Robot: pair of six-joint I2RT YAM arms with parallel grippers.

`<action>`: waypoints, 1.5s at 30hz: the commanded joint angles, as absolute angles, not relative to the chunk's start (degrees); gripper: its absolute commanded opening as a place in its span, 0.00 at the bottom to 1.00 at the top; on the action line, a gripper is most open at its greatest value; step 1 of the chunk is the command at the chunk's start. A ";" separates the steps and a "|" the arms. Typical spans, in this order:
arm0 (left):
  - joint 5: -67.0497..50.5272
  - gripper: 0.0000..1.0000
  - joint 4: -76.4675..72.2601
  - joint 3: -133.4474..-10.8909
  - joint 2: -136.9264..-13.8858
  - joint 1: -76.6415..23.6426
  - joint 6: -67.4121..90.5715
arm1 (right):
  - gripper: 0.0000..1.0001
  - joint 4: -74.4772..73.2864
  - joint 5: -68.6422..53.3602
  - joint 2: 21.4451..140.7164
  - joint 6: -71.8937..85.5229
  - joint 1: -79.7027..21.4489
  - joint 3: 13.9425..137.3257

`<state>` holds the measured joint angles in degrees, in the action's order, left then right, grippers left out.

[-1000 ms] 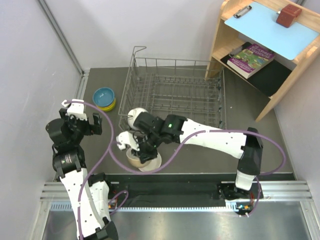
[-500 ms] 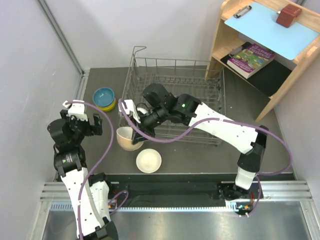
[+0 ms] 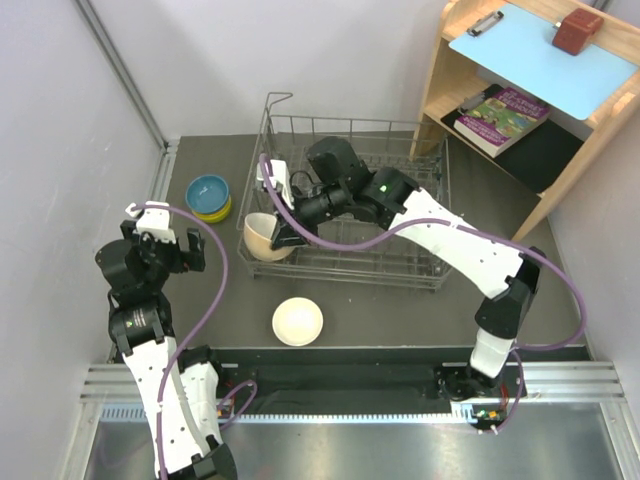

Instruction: Load the bowls into the dish rack

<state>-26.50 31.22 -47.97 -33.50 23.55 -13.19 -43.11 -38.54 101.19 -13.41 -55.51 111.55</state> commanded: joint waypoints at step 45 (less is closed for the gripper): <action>-17.05 0.99 41.57 -52.03 -34.97 23.99 -18.89 | 0.00 26.14 -52.73 115.66 42.95 -25.14 103.10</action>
<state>-19.07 39.18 -48.21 -34.30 23.59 -17.93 4.51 -46.06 115.22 30.81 -26.55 102.80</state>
